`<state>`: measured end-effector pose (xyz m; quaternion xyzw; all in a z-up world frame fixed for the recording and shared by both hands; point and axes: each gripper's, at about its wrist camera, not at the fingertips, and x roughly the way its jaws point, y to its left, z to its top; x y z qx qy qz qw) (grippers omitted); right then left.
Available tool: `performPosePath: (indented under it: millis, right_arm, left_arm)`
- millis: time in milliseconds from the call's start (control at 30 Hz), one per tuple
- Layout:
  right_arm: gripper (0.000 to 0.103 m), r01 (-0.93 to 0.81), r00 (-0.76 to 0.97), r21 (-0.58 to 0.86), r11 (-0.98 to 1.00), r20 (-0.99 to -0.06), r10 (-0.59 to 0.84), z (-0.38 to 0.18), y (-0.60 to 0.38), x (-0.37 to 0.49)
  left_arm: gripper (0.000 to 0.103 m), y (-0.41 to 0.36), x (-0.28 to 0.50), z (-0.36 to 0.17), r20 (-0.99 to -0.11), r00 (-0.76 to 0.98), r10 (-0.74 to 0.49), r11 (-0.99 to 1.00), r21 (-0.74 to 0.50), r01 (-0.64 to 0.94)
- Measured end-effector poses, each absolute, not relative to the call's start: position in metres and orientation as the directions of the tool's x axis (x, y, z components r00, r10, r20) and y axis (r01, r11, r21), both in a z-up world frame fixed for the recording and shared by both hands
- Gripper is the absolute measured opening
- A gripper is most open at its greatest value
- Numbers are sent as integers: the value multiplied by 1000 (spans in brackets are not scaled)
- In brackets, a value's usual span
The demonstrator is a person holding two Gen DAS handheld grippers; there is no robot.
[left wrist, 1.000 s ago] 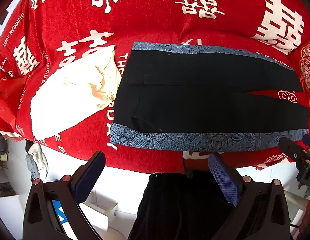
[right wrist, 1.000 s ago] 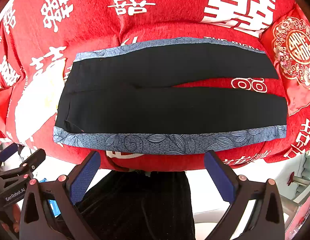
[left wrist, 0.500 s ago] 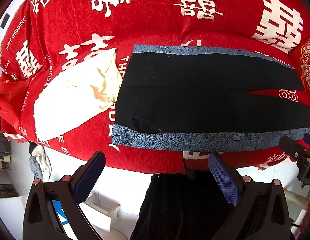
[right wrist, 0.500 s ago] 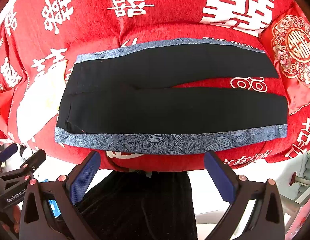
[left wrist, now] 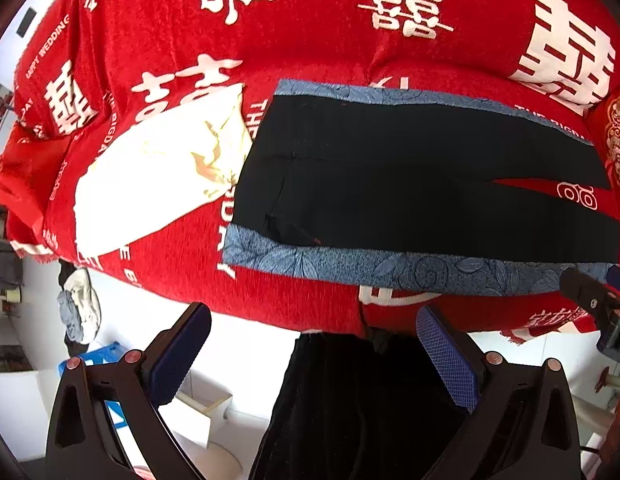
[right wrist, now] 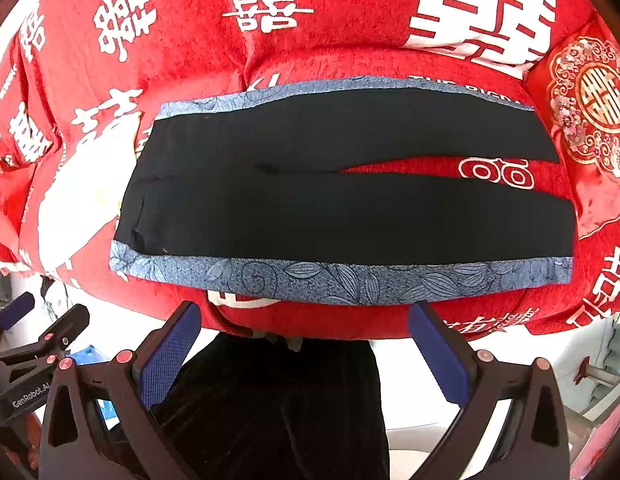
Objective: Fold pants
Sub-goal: 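Position both grippers above the grey-cuffed end of the black pants, then grasp the grey cuff edge with both grippers and lift it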
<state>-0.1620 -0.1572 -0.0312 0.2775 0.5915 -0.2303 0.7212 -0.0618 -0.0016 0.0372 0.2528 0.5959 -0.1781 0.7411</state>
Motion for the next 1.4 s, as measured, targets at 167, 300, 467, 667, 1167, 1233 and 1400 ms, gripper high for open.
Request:
performPosePath:
  millis: [167, 300, 467, 667, 1167, 1233, 1400]
  right_arm:
    - [103, 649, 219, 163, 743, -975, 22, -31, -157, -165]
    - [103, 665, 224, 153, 731, -975, 1, -28, -159, -166]
    - [103, 718, 188, 112, 687, -981, -36, -33, -164, -162]
    - [103, 749, 138, 80, 658, -990, -37, -47, -158, -157]
    - [103, 785, 393, 403, 470, -911, 124, -97, -172, -163]
    - [93, 771, 466, 498, 396, -866, 180, -119, -176, -171]
    - [65, 686, 646, 708, 170, -700, 304, -194, -178, -198]
  left_arm:
    - [103, 1, -62, 36, -978, 204, 46, 826, 152, 542]
    - [103, -2, -53, 42, -969, 244, 42, 823, 172, 541]
    - [103, -6, -44, 27, -977, 208, 46, 792, 163, 588]
    - [103, 3, -32, 11, -985, 163, 55, 784, 144, 603]
    - [103, 12, 10, -54, -997, 44, -57, 826, -22, 563]
    - [103, 17, 17, -70, -996, 23, -84, 842, -59, 536]
    - [103, 33, 22, -121, -991, -13, -135, 858, -123, 499]
